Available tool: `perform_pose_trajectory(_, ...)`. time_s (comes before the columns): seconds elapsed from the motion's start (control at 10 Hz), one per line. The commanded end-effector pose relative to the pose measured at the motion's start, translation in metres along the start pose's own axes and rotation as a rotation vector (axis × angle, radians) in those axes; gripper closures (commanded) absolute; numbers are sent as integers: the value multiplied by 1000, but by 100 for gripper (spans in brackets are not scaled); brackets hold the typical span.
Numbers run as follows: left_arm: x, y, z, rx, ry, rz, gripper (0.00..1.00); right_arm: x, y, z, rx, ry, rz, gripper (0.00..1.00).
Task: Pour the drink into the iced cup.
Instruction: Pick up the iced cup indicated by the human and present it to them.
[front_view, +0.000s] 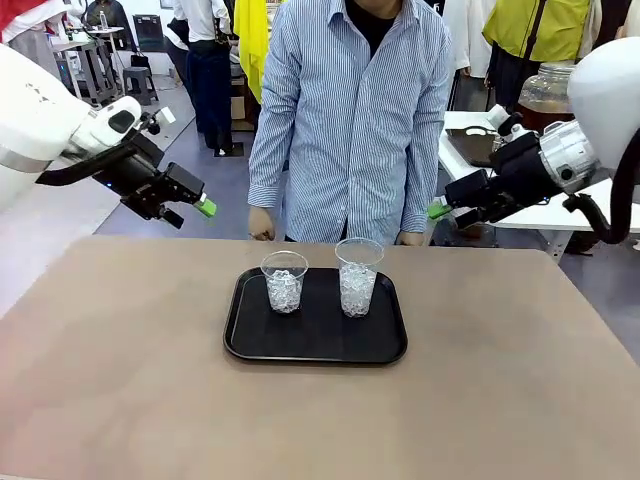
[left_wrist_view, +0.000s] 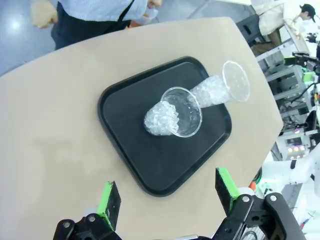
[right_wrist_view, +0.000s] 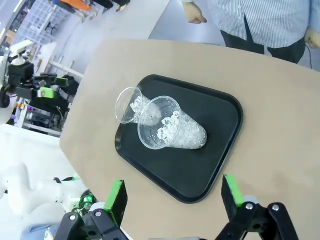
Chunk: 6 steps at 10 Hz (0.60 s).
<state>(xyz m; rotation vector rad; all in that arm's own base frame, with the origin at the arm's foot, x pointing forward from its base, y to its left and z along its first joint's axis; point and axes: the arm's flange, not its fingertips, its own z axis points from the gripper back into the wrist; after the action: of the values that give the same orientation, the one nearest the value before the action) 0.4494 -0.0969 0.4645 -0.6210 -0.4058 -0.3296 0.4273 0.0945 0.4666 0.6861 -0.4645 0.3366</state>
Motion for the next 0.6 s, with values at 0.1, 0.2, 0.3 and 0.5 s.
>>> perform_pose_trajectory(0.1,0,0,0,0,0,0,0,0,0,0,0,0,0,0)
perform_pose_trajectory(0.2,0,0,0,0,0,0,0,0,0,0,0,0,0,0)
perform_pose_trajectory(0.3,0,0,0,0,0,0,0,0,0,0,0,0,0,0)
perform_pose_trajectory(0.5,-1,-1,-1,30,5,-17,0,-1,-1,-1,-26,15,16,0)
